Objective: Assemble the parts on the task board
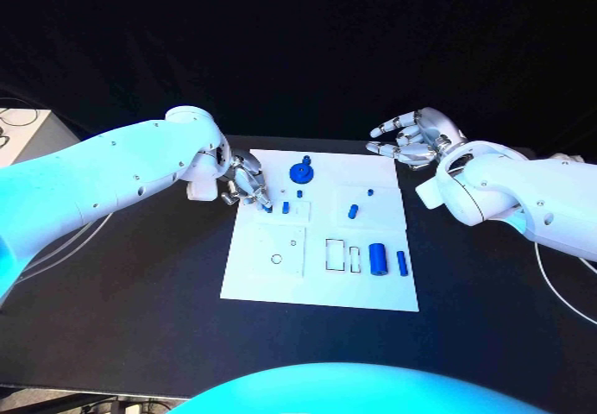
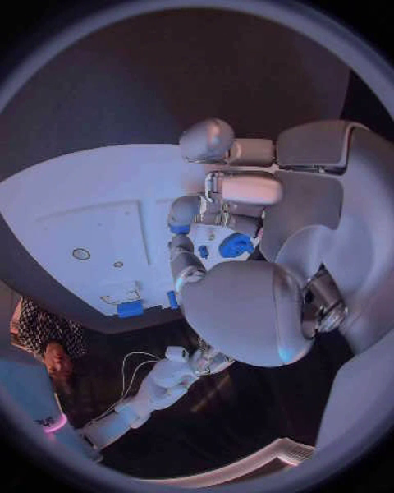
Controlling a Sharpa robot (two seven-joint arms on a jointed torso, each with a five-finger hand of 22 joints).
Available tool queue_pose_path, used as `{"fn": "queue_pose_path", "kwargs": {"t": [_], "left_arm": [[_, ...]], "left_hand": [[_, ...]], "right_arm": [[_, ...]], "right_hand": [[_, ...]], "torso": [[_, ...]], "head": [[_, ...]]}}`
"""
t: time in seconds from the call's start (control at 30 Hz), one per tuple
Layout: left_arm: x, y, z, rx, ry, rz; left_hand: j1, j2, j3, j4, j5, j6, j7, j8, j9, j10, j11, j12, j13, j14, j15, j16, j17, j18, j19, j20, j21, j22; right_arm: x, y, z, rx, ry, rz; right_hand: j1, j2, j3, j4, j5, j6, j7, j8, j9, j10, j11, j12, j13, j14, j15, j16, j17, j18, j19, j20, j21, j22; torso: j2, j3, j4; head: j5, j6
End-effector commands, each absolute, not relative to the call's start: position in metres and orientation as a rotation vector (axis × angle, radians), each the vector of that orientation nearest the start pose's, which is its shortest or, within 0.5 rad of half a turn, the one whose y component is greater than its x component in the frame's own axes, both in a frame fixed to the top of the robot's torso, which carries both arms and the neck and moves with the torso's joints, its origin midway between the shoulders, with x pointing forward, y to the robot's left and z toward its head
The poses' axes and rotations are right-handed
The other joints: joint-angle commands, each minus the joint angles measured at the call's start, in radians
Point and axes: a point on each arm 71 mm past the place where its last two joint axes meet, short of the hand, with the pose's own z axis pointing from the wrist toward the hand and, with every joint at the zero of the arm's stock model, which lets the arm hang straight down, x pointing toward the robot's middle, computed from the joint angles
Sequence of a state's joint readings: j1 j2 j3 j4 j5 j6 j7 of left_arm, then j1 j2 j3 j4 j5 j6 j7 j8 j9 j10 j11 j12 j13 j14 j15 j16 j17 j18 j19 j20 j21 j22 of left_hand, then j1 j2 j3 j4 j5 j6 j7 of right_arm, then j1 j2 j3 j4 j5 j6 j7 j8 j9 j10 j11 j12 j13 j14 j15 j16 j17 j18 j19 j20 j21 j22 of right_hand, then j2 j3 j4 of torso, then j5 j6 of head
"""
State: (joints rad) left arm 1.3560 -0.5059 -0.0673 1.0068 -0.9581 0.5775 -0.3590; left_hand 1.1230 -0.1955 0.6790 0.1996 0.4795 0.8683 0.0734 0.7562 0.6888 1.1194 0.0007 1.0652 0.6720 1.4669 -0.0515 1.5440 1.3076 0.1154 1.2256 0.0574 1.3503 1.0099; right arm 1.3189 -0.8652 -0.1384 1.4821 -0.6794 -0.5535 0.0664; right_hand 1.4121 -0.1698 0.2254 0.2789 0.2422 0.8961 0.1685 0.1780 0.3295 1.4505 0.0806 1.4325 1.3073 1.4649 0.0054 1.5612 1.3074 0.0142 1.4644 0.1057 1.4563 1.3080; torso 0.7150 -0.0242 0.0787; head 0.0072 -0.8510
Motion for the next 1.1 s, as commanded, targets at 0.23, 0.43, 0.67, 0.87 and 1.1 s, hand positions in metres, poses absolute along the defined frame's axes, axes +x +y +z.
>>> {"fn": "queue_pose_path", "kwargs": {"t": [0.23, 0.43, 0.67, 0.87, 1.1], "left_arm": [[0.5639, 0.1797, -0.191, -0.007, 2.559, -0.481], [0.5641, 0.1786, -0.1911, -0.004, 2.558, -0.479], [0.5642, 0.1765, -0.1924, 0.001, 2.559, -0.474], [0.5634, 0.1742, -0.1939, 0.011, 2.564, -0.473], [0.5625, 0.1713, -0.1953, 0.021, 2.57, -0.472]], "left_hand": [[-0.004, 0.009, 0.256, -0.265, 0.003, 0.008, -0.002, 0.003, 0.001, 0.003, -0.002, 0.003, 0.001, 0.081, -0.006, 0.005, 0.213, 0.0, 0.0, -0.003, 0.006, 0.0], [-0.004, 0.009, 0.256, -0.265, 0.003, 0.008, -0.002, 0.003, 0.001, 0.003, -0.002, 0.003, 0.001, 0.081, -0.006, 0.005, 0.213, 0.0, 0.0, -0.003, 0.006, 0.0], [-0.006, 0.01, 0.256, -0.266, 0.004, 0.009, -0.001, 0.002, 0.0, 0.003, -0.002, 0.003, 0.0, 0.08, -0.005, 0.004, 0.211, 0.0, -0.001, -0.003, 0.006, -0.001], [-0.006, 0.01, 0.256, -0.266, 0.004, 0.009, -0.001, 0.002, 0.0, 0.003, -0.002, 0.003, 0.0, 0.08, -0.005, 0.004, 0.211, 0.0, -0.001, -0.003, 0.006, -0.001], [-0.006, 0.01, 0.256, -0.266, 0.004, 0.009, -0.001, 0.002, 0.0, 0.003, -0.002, 0.003, 0.0, 0.08, -0.005, 0.004, 0.211, 0.0, -0.001, -0.003, 0.006, -0.001]], "right_arm": [[0.5069, -0.2401, -0.1581, 0.561, 1.525, 0.921], [0.5068, -0.24, -0.1581, 0.561, 1.525, 0.922], [0.5068, -0.2401, -0.1581, 0.561, 1.525, 0.921], [0.5068, -0.2399, -0.1582, 0.561, 1.525, 0.922], [0.5067, -0.2396, -0.1581, 0.56, 1.525, 0.922]], "right_hand": [[-0.008, -0.005, 0.007, -0.001, -0.006, -0.007, -0.002, 0.005, 0.0, -0.002, 0.001, 0.001, 0.152, 0.099, -0.001, -0.004, 0.241, 0.021, 0.048, 0.0, -0.006, 0.147], [-0.008, -0.005, 0.007, -0.001, -0.006, -0.007, -0.002, 0.005, 0.0, -0.002, 0.001, 0.001, 0.152, 0.099, -0.001, -0.004, 0.241, 0.021, 0.048, 0.0, -0.006, 0.147], [-0.008, -0.005, 0.007, -0.001, -0.006, -0.007, -0.002, 0.005, 0.0, -0.002, 0.001, 0.001, 0.152, 0.099, -0.001, -0.004, 0.241, 0.021, 0.048, 0.0, -0.006, 0.147], [-0.008, -0.005, 0.007, -0.001, -0.006, -0.007, -0.002, 0.005, 0.0, -0.002, 0.001, 0.001, 0.152, 0.099, -0.001, -0.004, 0.241, 0.021, 0.048, 0.0, -0.006, 0.147], [-0.008, -0.005, 0.007, -0.001, -0.006, -0.007, -0.002, 0.005, 0.0, -0.002, 0.001, 0.001, 0.152, 0.099, -0.001, -0.004, 0.241, 0.021, 0.048, 0.0, -0.006, 0.147]], "torso": [[0.0, 0.0004, 0.0001], [0.0, -0.0004, 0.0], [0.0, -0.0002, -0.0007], [0.0, 0.0001, -0.0002], [0.0, 0.0003, -0.0004]], "head": [[0.0, 0.0], [-0.001, -0.001], [-0.002, -0.002], [-0.002, -0.004], [-0.004, -0.005]]}}
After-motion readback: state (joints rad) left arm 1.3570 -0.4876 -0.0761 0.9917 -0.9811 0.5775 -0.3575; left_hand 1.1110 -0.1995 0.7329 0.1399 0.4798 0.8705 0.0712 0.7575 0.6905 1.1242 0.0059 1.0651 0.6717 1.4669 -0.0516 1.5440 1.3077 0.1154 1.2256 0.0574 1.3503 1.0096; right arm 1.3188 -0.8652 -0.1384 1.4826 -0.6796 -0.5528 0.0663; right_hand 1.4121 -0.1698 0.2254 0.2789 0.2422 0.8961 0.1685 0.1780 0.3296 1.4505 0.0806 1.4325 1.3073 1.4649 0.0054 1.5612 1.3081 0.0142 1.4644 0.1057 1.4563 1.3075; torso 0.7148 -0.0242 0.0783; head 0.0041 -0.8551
